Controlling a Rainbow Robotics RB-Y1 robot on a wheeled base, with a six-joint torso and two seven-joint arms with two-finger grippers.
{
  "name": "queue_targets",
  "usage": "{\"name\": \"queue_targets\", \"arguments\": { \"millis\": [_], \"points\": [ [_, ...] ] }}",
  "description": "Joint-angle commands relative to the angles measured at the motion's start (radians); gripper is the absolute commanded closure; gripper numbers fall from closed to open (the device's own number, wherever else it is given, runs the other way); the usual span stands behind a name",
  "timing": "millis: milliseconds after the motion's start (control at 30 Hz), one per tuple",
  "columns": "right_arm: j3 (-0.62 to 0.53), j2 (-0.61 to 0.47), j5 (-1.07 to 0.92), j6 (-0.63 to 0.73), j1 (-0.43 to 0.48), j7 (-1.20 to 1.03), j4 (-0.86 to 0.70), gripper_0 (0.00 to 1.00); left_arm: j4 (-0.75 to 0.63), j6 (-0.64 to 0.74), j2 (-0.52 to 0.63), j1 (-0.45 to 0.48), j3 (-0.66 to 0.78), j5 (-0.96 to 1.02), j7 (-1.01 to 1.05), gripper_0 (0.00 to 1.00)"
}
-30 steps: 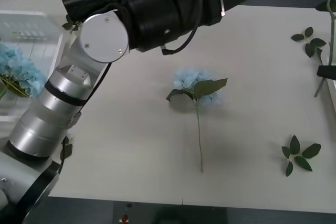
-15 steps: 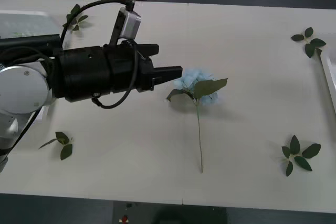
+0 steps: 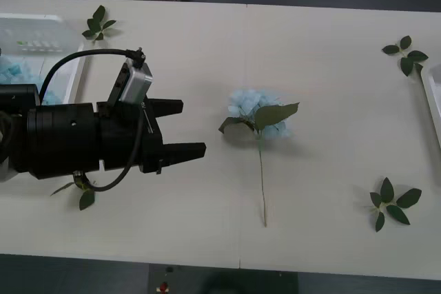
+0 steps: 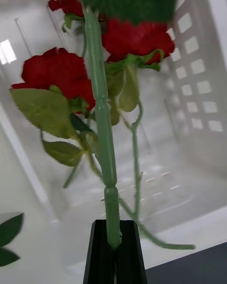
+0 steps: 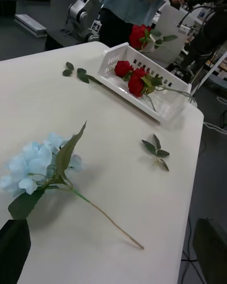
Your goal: Put the red flowers into the right box and the blue flowers into the left box
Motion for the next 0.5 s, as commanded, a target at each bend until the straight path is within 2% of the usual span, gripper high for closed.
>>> {"name": "queue_targets", "arguments": {
  "millis": [33,100,133,167,200,233,267,300,500],
  "points": [
    [0.016,-0.028,0.058,-0.059,-0.013,0.058,0.047,1.00,-0.048,-0.010,0.025,-0.003,-0.007,0.007,-0.059,0.00],
    [0.031,-0.026,0.078,-0.095,-0.013,0.067,0.065,1.00,-0.055,-0.010,0.023,0.003,-0.007,0.009,-0.059,0.00],
    [0.043,-0.026,0.078,-0.113,-0.013,0.070,0.073,0.93,-0.055,-0.010,0.023,0.003,-0.007,0.009,-0.059,0.00],
    [0.051,-0.026,0.078,-0.121,-0.013,0.073,0.075,0.80,-0.055,-0.010,0.023,0.003,-0.007,0.009,-0.059,0.00],
    [0.063,-0.026,0.078,-0.135,-0.013,0.074,0.075,0.41,-0.055,-0.010,0.023,0.003,-0.007,0.009,-0.059,0.00],
    [0.071,-0.028,0.076,-0.141,-0.013,0.077,0.075,0.18,-0.055,-0.010,0.023,0.003,-0.007,0.009,-0.059,0.00],
    [0.080,-0.026,0.068,-0.145,-0.013,0.077,0.075,0.03,-0.055,-0.010,0.023,0.003,-0.007,0.009,-0.059,0.00],
    [0.086,-0.026,0.064,-0.147,-0.013,0.079,0.075,0.00,-0.055,-0.010,0.023,0.003,-0.007,0.009,-0.059,0.00],
    [0.088,-0.026,-0.054,-0.122,-0.013,0.088,0.049,0.00,-0.055,-0.010,0.023,0.003,-0.007,0.009,-0.059,0.00]
  ]
}}
